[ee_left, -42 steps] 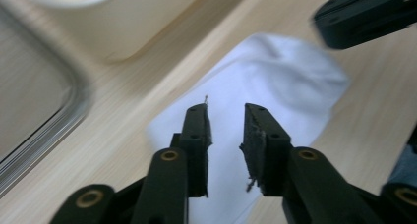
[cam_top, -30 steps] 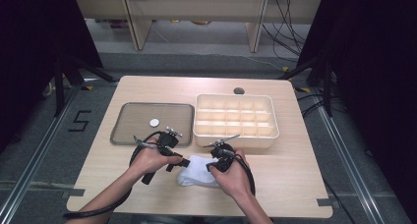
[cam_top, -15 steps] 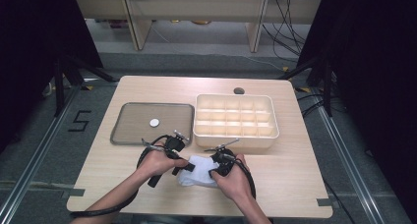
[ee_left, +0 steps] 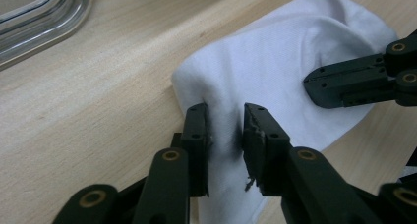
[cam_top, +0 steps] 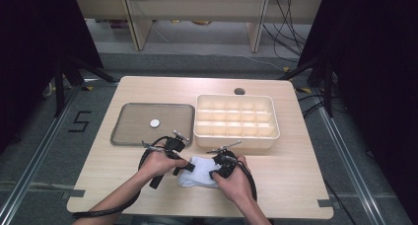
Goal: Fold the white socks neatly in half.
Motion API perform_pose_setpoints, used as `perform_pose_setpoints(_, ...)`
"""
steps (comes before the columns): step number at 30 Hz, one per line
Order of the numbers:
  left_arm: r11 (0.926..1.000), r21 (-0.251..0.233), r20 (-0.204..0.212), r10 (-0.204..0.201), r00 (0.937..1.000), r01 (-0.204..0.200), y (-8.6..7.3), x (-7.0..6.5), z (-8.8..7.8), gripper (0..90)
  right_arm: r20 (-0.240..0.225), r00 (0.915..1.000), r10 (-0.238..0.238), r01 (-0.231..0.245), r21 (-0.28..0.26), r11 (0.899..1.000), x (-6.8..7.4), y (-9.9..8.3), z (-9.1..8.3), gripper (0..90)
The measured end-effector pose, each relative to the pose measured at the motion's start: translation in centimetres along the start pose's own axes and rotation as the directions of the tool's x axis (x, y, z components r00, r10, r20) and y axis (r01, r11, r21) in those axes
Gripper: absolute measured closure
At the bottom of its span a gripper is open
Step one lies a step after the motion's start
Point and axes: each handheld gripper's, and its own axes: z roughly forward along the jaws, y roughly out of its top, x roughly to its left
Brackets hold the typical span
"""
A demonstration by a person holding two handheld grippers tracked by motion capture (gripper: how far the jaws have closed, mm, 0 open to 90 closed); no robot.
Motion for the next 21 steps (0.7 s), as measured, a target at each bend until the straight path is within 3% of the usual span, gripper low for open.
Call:
perform_pose_setpoints(6, 0.9998, 0.010, -0.003, 0.019, 0.9998, -0.019, -0.11, -0.06, 0.22, 80.8, -0.005, 0.9995, -0.030, 0.030, -0.016, 0.999, -0.27, -0.05, 0.09, 90.0)
perform_pose_setpoints(11, 0.9998, 0.007, 0.003, 0.020, 0.9998, -0.020, -0.12, -0.02, 0.12, 83.7, 0.000, 1.0000, -0.003, 0.003, -0.011, 1.000, -0.16, -0.15, 0.03, 90.0)
perform_pose_setpoints(15, 0.9997, 0.007, 0.008, 0.021, 0.9997, -0.021, -0.03, -0.10, -0.09, 83.9, 0.010, 0.9999, 0.003, -0.003, -0.017, 1.000, -0.19, -0.18, 0.14, 90.0)
perform_pose_setpoints(17, 0.9997, 0.003, 0.007, 0.022, 0.9997, -0.022, -0.03, -0.12, -0.17, 83.9, 0.005, 0.9999, -0.016, 0.016, -0.024, 1.000, -0.10, -0.21, -0.04, 90.0)
perform_pose_setpoints(19, 0.9998, 0.000, 0.007, 0.020, 0.9998, -0.020, -0.04, -0.08, -0.16, 83.9, 0.016, 0.9999, 0.000, 0.000, -0.027, 1.000, 0.04, -0.07, -0.17, 89.3)
perform_pose_setpoints(21, 0.9998, 0.000, 0.008, 0.020, 0.9998, -0.020, -0.06, -0.05, -0.17, 83.8, -0.011, 0.9999, -0.002, 0.001, -0.059, 0.998, 0.13, 0.16, -0.78, 89.4)
